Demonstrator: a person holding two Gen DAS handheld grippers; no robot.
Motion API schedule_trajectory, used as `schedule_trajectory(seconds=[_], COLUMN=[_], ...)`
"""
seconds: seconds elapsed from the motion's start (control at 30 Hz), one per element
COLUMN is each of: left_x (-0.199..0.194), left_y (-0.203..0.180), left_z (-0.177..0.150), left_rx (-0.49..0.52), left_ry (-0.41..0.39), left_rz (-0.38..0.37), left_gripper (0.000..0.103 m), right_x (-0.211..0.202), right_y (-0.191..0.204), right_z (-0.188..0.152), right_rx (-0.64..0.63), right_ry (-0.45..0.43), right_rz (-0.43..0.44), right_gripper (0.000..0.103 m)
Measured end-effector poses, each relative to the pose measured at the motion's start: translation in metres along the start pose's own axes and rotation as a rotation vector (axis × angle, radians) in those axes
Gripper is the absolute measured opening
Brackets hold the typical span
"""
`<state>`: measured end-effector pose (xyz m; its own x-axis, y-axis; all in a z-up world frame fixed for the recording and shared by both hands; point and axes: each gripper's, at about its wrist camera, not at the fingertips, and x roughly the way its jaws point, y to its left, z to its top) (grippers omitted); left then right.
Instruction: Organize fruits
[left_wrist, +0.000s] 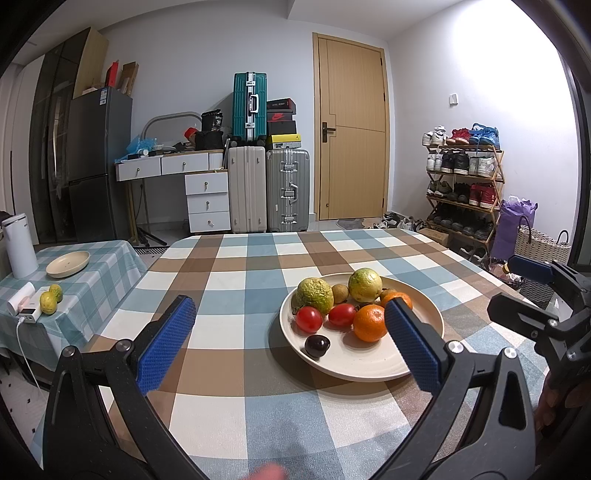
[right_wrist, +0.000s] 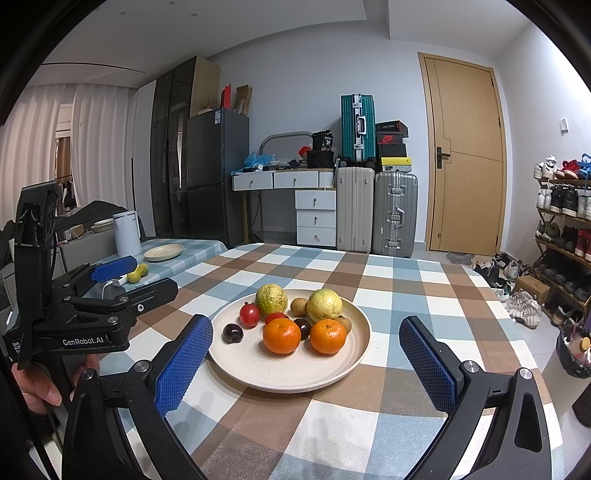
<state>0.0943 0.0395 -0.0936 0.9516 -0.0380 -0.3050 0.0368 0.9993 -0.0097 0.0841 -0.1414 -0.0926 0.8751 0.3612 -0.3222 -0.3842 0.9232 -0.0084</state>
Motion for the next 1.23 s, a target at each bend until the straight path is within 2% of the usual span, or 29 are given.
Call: schedule_trajectory(seconds=[1.23], left_x=[-0.0015], left_y=[-0.0020], left_z=[-0.0014], left_rx=[0.004], left_ry=[0.012], left_rz=[-0.006], left_gripper=[0.102], right_x=[-0.0002], right_y=[0.0012], right_z=[-0.0003], right_rx=[-0.002], right_ry=[-0.003], right_rz=[-0.001], right_gripper=[0.103])
